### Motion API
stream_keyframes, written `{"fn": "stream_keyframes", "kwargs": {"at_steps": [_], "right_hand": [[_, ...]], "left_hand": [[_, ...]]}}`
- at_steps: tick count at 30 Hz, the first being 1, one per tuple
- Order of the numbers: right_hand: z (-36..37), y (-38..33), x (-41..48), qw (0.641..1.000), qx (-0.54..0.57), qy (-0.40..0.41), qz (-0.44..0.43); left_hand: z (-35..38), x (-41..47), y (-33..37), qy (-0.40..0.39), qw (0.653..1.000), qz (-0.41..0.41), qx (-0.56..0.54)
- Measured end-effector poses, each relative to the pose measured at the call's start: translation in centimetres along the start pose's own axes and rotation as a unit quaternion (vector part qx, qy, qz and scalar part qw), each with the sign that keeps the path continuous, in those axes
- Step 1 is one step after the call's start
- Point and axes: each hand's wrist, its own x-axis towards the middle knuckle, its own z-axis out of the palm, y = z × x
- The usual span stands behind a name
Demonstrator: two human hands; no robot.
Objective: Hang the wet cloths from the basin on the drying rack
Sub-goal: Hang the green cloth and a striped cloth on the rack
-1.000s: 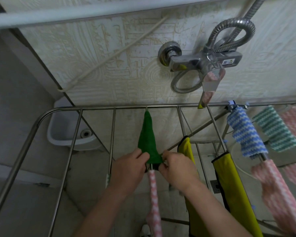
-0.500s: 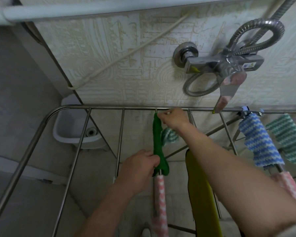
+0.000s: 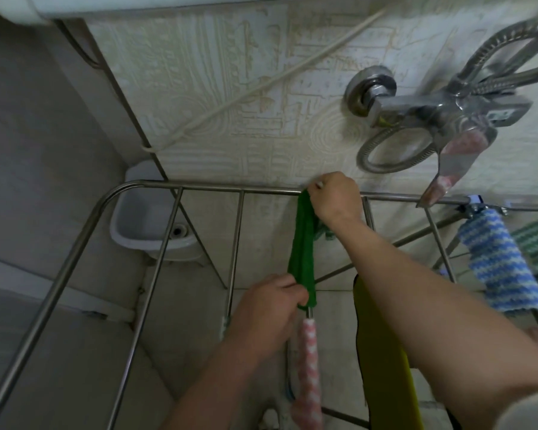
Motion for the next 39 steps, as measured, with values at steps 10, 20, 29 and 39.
{"fn": "stream_keyframes", "kwargs": {"at_steps": [10, 20, 29, 39], "right_hand": [[-0.1, 0.7, 0.8, 0.985, 0.055, -0.156, 0.056], [0.3, -0.2, -0.6, 0.989, -0.133, -0.008, -0.070], [0.0, 1.3, -0.3, 0.996, -0.005, -0.086, -0.008], [0.4, 1.1, -1.3, 0.993, -0.018, -0.114, -0.019]], "left_hand": [[-0.8, 0.7, 3.1, 0.028, 0.966, -0.230, -0.118], [-0.4, 1.7, 5.3, 0.051, 0.980, -0.193, 0.013], [0.6, 1.4, 4.6, 0.112, 0.976, -0.181, -0.043], [0.6, 1.8, 3.7, 0.077, 0.956, -0.256, -0.121]]}}
